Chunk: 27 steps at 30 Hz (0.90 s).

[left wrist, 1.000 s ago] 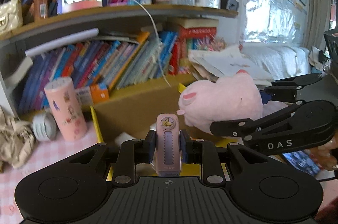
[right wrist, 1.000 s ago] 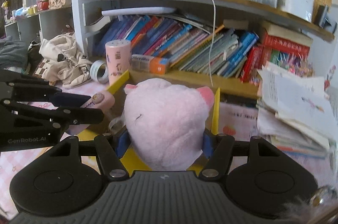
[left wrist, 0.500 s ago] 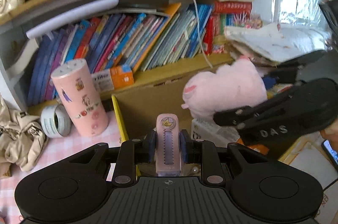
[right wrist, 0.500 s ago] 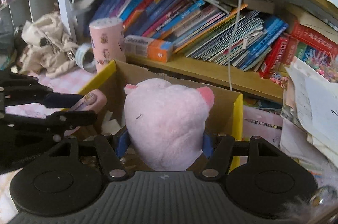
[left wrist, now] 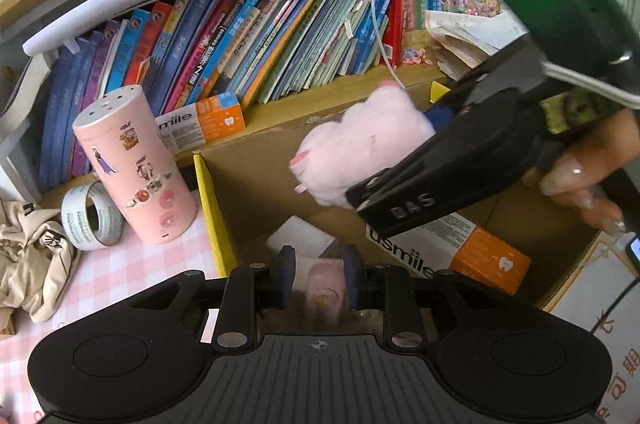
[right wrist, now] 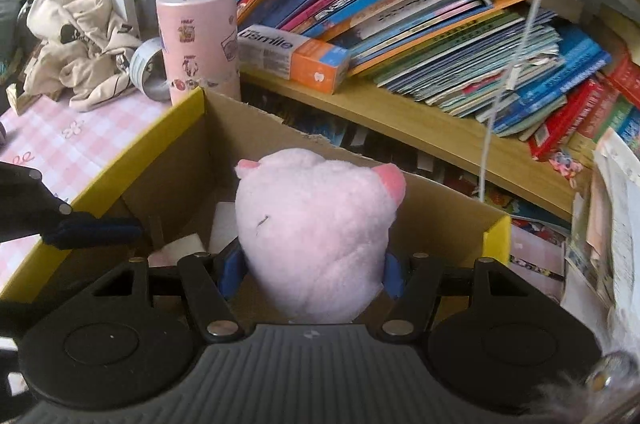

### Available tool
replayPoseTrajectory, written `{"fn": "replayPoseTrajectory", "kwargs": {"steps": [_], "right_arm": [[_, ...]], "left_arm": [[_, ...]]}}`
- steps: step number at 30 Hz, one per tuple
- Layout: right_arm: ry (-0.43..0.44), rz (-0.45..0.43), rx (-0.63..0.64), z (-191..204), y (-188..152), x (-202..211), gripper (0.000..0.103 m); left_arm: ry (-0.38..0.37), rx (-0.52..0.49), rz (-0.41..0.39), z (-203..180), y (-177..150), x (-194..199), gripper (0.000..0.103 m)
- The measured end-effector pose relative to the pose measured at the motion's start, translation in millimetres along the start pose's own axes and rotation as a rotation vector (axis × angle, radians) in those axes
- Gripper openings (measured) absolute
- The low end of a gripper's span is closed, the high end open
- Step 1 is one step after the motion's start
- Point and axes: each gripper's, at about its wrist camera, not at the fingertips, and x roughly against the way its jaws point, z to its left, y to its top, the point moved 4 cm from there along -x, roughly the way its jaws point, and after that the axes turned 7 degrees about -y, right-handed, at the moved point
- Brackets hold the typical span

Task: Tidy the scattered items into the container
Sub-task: 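Open both grippers inside the box to drop the comb and plush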

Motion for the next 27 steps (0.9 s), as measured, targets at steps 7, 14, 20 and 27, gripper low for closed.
{"fn": "replayPoseTrajectory", "kwargs": {"steps": [7, 14, 20, 27], "right_arm": [[0.027, 0.022, 0.037, 10.5, 8.7, -13.3, 0.064], [0.028, 0.033, 0.063, 16.9, 10.3, -23.2, 0.067], [0.003, -0.010, 0.070, 16.9, 13.3, -15.3, 0.083], [-0.032, -0.079, 0.013, 4.7, 15.7, 14.1, 0.088]], "left_arm": [[0.021, -0.017, -0.008, -2.2, -1.3, 2.1, 0.058], [0.024, -0.023, -0.025, -5.4, -1.9, 7.5, 0.072], [0.033, -0.025, -0.047, -6.1, -1.4, 14.7, 0.076], [0.041, -0.020, -0.089, -7.9, -0.2, 32.4, 0.077]]}}
